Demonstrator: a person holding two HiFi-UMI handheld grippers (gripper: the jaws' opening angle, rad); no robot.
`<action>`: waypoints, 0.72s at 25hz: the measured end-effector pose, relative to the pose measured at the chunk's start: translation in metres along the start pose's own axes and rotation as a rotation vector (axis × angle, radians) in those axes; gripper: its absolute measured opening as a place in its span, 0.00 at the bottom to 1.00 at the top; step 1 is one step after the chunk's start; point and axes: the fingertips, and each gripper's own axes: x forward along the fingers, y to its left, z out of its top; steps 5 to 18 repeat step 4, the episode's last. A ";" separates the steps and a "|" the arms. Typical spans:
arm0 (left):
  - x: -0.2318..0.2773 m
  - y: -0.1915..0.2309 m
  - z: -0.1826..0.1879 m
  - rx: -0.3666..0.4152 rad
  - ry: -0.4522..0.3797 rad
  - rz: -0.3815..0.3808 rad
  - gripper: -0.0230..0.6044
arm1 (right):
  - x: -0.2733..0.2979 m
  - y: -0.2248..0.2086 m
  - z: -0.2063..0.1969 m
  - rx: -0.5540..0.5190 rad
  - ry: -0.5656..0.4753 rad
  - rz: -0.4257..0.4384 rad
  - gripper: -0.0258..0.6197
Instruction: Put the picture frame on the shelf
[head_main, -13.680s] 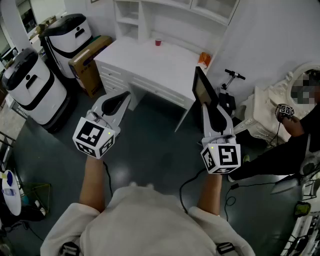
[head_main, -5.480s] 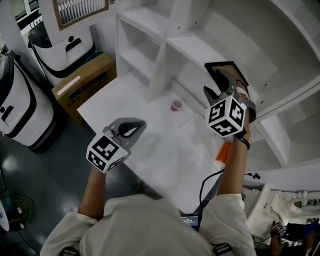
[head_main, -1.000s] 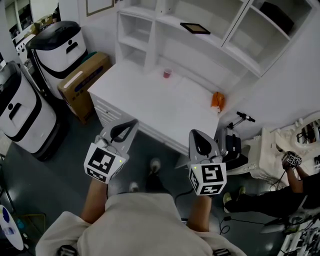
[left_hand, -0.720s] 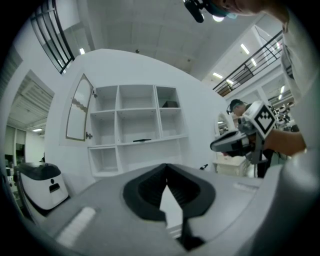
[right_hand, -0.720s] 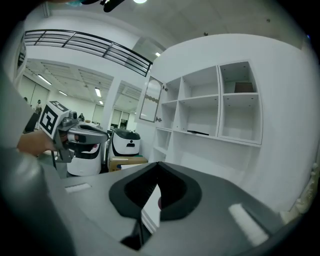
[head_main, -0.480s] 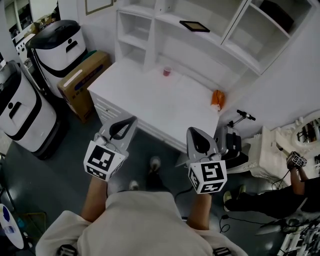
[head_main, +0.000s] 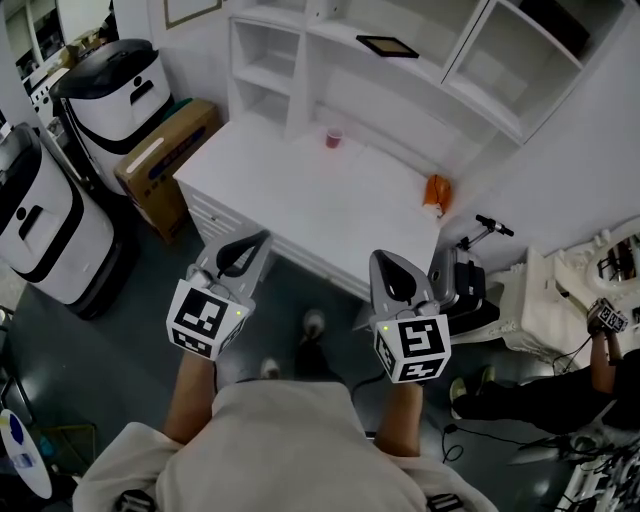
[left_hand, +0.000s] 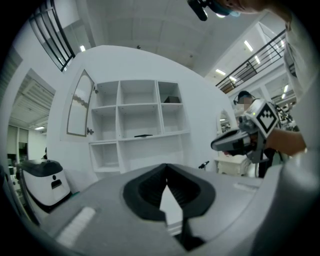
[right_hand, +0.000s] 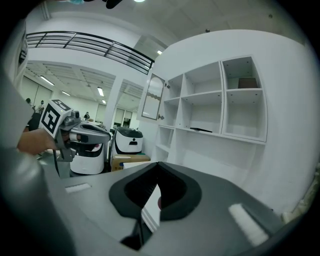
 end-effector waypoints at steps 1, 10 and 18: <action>0.001 0.001 -0.001 -0.002 0.003 0.001 0.04 | 0.001 0.000 0.000 -0.001 0.002 0.003 0.05; 0.005 0.003 -0.002 -0.004 0.009 0.002 0.04 | 0.005 0.000 -0.001 -0.003 0.006 0.009 0.05; 0.005 0.003 -0.002 -0.004 0.009 0.002 0.04 | 0.005 0.000 -0.001 -0.003 0.006 0.009 0.05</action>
